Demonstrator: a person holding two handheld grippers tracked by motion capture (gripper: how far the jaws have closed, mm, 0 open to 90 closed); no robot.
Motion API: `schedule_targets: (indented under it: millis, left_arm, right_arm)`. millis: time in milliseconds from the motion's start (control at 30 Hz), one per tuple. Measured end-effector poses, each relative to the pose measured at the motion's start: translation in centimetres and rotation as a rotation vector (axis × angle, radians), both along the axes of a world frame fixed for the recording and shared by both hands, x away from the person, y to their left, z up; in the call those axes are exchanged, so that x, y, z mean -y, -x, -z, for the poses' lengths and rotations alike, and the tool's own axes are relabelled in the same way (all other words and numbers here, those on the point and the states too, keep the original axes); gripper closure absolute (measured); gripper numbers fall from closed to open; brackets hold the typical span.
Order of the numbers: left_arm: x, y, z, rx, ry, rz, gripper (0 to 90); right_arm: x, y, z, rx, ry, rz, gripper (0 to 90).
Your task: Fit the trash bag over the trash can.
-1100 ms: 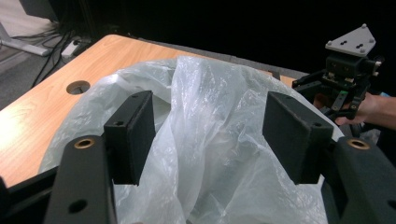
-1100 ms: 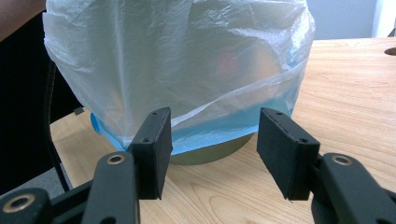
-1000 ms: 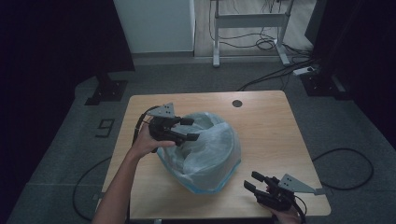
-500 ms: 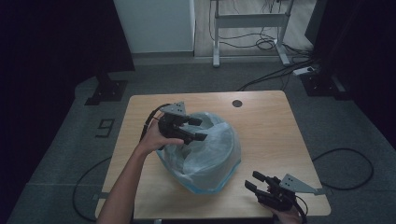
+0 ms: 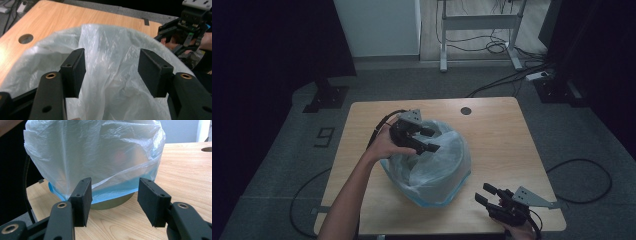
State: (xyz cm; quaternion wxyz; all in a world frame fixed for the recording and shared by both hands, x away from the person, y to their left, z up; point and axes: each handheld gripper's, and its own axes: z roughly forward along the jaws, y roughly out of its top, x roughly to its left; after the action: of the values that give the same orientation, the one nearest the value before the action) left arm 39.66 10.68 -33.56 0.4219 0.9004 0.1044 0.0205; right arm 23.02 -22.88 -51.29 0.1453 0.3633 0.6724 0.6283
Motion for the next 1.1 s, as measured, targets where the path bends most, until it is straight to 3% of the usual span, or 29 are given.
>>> schedule_targets:
  millis: [367,633,800,1100]
  left_arm:
    - [1.5,-0.3,0.3,-0.010,-0.018,0.012,38.7]
    - [3.2,-0.8,1.4,-0.034,-0.126,0.015,41.8]
    - [4.4,-0.8,2.1,-0.040,-0.217,0.025,43.6]
    - [5.8,-0.7,3.3,-0.052,-0.318,0.041,44.2]
  right_arm:
    - [0.0,0.0,0.0,0.001,0.001,-0.001,44.4]
    - [0.0,0.0,0.0,0.004,0.000,0.001,44.4]
    - [0.1,0.0,-0.1,0.005,-0.002,0.004,44.5]
    - [0.3,0.0,-0.1,0.010,-0.001,0.006,44.5]
